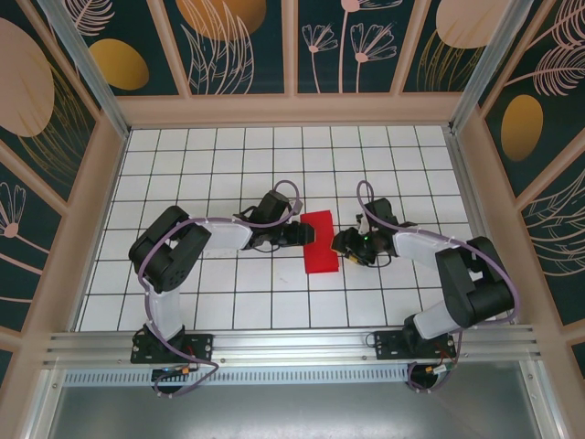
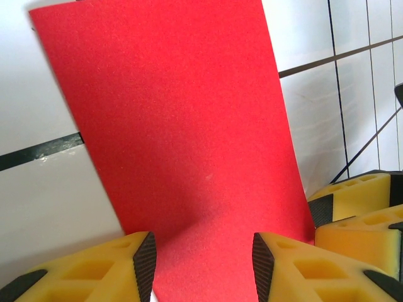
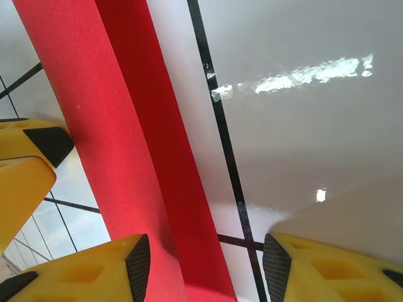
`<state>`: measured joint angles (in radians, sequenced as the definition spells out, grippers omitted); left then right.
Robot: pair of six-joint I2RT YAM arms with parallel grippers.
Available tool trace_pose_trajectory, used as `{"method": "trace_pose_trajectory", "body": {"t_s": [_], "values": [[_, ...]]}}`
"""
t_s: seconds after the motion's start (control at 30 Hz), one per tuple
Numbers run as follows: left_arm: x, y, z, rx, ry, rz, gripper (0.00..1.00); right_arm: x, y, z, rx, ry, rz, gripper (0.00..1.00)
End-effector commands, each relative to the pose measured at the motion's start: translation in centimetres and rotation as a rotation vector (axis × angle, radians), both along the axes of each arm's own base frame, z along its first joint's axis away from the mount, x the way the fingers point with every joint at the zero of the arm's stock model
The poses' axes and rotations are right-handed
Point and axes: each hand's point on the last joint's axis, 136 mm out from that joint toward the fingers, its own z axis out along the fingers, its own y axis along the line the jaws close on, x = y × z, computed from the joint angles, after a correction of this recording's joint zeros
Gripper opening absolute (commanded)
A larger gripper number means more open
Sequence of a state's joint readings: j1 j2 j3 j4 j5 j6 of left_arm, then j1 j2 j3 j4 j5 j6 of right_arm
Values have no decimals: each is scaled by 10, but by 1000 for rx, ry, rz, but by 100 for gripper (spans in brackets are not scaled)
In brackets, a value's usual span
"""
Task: Fold a paper plane with a square sheet of paper (fold left side to right side)
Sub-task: Fold the triangle a second time at the center of the table.
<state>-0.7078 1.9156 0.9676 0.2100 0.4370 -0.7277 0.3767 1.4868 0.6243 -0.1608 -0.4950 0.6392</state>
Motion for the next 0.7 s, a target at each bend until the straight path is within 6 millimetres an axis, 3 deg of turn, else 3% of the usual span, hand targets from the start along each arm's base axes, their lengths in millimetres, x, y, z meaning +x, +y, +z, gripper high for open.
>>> {"method": "trace_pose_trajectory", "body": {"t_s": [0.0, 0.17, 0.43, 0.67], "values": [[-2, 8, -10, 32, 11, 11, 47, 19, 34, 28, 144, -92, 68, 52], [-3, 7, -12, 33, 14, 9, 47, 21, 36, 36, 158, -106, 71, 44], [-1, 10, -4, 38, -12, 6, 49, 27, 35, 42, 147, -122, 68, 44], [2, 21, 44, -7, -194, 24, 58, 27, 37, 44, 156, -95, 63, 42]]}}
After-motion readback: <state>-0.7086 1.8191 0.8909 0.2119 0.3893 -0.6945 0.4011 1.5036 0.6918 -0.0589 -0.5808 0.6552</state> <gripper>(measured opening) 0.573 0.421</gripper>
